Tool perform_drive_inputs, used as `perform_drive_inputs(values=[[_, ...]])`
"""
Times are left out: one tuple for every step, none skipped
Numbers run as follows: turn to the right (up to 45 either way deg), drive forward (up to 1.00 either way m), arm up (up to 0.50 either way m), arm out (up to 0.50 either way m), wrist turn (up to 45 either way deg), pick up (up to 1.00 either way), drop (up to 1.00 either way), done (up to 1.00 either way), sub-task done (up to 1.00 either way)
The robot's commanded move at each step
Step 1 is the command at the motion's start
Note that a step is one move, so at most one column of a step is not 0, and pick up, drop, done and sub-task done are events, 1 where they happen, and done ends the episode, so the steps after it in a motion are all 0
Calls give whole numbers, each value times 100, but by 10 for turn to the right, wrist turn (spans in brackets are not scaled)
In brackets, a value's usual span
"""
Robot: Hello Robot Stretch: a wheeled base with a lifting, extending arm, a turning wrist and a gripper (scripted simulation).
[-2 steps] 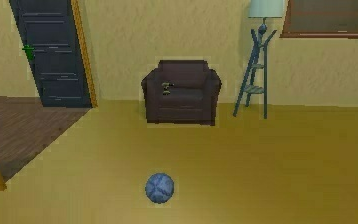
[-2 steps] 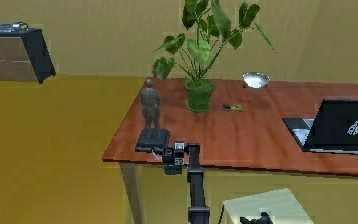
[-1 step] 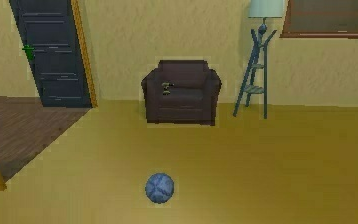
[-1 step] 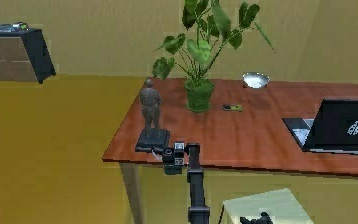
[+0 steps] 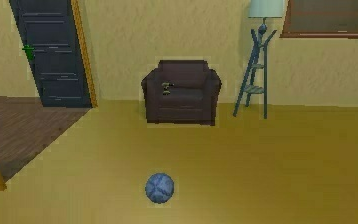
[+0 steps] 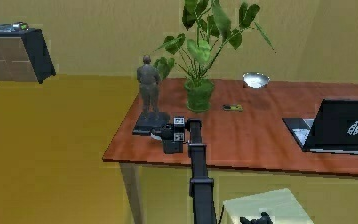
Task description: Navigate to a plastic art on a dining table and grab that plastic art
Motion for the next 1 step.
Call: perform_drive_inputs(values=[[0,0,0,0,0,0,0,100,0]])
